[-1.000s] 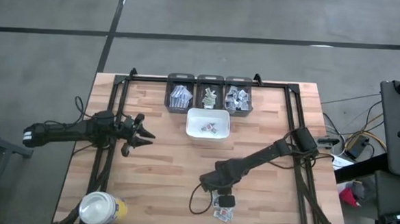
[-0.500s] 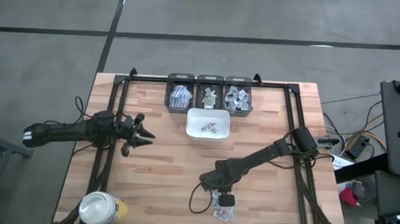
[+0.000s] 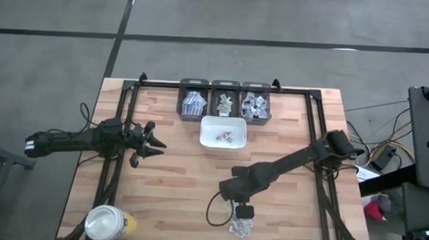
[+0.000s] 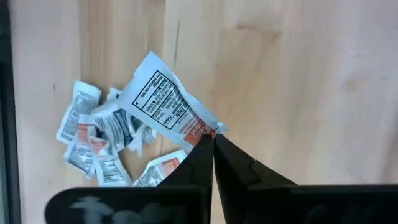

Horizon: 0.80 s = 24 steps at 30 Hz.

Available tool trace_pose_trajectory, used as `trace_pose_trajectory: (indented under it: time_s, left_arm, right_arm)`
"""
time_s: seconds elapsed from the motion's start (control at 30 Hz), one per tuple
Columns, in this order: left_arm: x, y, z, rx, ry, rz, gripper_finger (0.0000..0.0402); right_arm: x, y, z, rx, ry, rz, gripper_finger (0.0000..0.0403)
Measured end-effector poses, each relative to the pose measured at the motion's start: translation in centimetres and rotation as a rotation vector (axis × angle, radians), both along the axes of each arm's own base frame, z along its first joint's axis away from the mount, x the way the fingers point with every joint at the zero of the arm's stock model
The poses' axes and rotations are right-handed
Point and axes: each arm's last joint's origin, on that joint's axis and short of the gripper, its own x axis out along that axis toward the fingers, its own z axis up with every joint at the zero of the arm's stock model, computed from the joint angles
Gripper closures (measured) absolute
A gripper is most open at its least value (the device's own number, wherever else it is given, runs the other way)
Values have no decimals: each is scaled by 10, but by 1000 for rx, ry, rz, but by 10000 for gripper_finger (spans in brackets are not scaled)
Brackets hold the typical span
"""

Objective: Pick & Place First Aid Supplies
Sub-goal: Put the orange ointment pack into the white bin

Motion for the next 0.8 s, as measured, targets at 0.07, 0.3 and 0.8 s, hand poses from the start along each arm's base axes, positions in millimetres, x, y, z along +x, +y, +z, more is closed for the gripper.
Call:
trace_pose_trajectory:
  time_s: [0.07,0.3,0.8]
  left_arm:
    - [0,0,0,1,-4,0,282]
    - [0,0,4,11,-43,1,282]
    - [0,0,4,12,-44,3,282]
  right_arm:
    - [-2,-3,13,-22,-51,-16,394]
    - [-3,-22,57,-234,-335,-159,394]
    - [16,-116,79,-548,-499,-562,394]
